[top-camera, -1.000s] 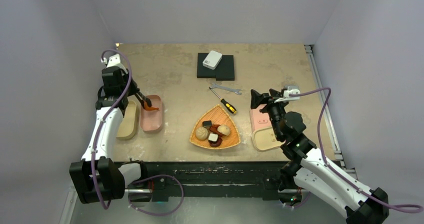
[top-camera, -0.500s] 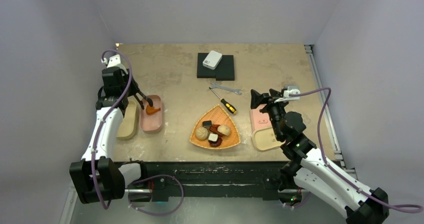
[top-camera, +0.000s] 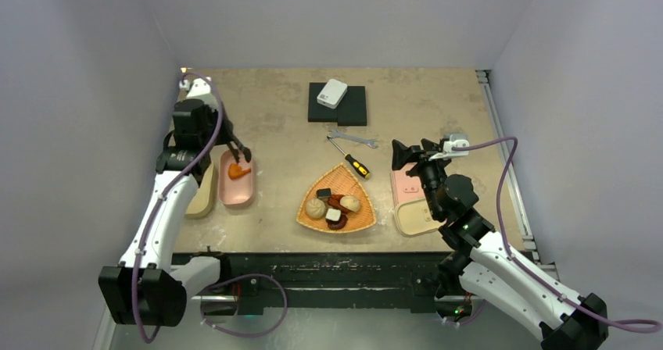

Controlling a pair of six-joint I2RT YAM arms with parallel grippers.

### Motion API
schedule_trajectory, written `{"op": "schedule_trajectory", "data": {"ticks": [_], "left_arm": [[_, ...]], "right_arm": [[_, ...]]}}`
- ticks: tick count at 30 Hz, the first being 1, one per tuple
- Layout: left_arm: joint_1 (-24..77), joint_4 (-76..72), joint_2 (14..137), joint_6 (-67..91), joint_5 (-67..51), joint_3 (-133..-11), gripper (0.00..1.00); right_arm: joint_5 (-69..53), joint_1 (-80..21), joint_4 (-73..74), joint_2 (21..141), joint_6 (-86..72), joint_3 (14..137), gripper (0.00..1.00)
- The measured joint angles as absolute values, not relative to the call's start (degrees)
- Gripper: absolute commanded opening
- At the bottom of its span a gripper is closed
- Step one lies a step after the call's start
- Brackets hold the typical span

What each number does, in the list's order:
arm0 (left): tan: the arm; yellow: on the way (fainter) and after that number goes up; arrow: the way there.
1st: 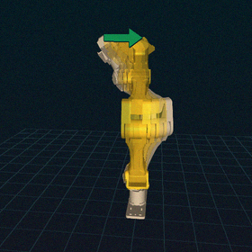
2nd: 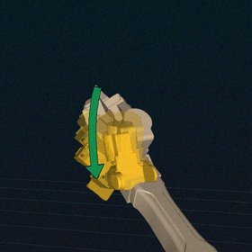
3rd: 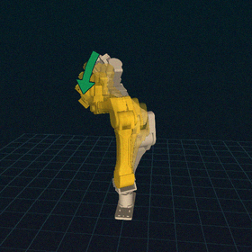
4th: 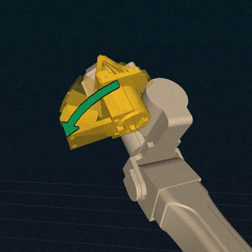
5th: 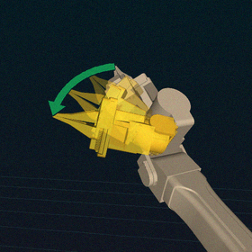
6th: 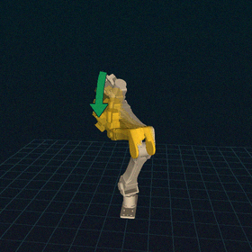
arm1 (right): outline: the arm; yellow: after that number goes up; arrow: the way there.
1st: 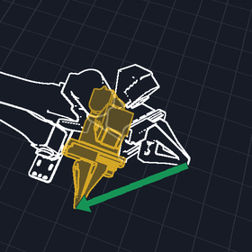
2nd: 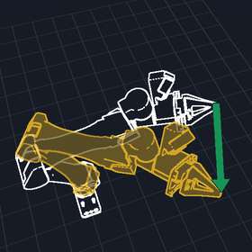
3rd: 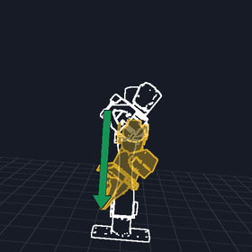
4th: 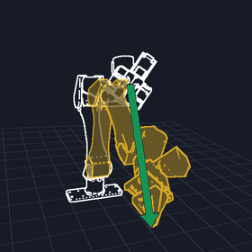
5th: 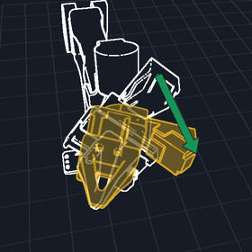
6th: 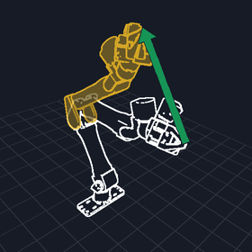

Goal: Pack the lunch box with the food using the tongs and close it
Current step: Pick up the fake food from the plate.

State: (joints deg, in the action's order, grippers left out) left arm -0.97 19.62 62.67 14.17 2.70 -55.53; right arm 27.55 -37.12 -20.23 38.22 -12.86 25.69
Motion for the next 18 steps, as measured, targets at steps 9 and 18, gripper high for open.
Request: {"op": "schedule_trajectory", "data": {"ticks": [9,18], "left_arm": [[18.2,23.4,61.8,13.89,1.08,-62.02,0.26],[36.71,24.91,62.11,11.57,-1.19,-59.48,0.27]], "right_arm": [[27.55,-37.12,-20.25,38.26,-12.86,25.69,0.82],[27.57,-37.12,-20.23,38.26,-12.86,25.69,0.83]]}}
